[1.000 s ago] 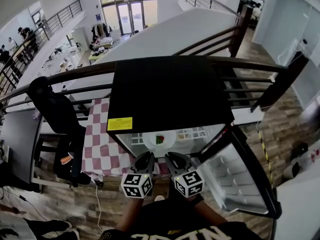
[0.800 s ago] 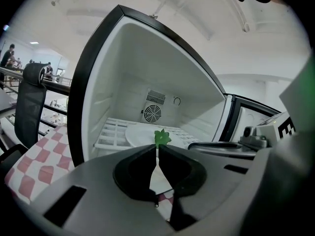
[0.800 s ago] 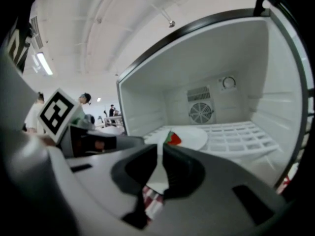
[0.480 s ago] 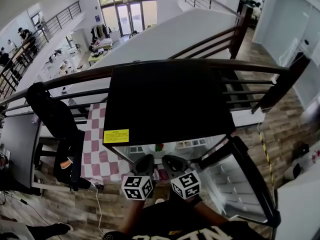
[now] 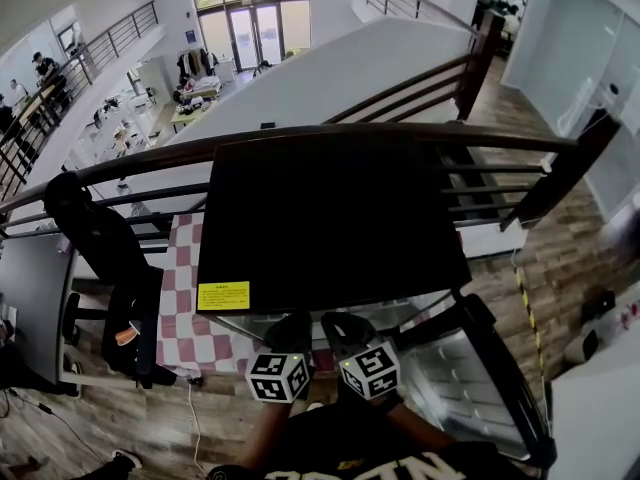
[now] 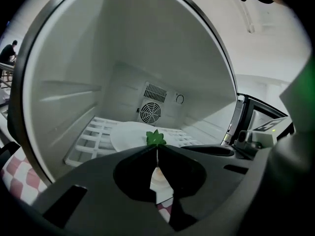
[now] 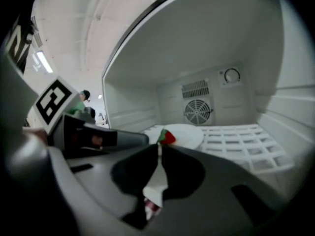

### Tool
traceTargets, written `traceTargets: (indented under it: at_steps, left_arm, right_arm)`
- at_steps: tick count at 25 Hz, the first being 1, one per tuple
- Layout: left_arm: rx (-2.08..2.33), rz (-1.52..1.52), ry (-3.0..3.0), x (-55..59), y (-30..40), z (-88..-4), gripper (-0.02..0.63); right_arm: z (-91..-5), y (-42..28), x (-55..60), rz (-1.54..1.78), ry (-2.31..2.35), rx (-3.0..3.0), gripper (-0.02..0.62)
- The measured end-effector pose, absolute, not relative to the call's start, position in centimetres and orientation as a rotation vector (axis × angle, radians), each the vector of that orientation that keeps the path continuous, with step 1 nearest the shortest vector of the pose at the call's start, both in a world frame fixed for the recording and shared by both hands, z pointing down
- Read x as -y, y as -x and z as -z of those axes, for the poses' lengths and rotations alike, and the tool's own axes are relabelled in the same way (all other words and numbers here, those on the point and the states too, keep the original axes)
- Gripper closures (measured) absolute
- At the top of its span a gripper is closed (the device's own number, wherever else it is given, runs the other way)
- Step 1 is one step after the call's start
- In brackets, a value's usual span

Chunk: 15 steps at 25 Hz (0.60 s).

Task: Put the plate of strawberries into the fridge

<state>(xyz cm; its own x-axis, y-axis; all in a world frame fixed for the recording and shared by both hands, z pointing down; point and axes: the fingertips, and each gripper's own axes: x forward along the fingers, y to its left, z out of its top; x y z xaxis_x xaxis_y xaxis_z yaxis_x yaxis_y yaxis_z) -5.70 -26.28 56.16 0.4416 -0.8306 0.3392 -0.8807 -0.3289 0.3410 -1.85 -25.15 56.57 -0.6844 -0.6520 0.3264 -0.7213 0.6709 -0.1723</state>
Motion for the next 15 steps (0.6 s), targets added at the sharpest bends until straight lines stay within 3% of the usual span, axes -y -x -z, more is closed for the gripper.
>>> traceTargets:
  at_steps: [15]
  left_arm:
    - [1.47,-0.128,-2.257,28.2,5.6,-56.1,0.575]
  right_arm:
    - [-56.7,1.8,27.5,-0.409,-1.147,2.647,0.555]
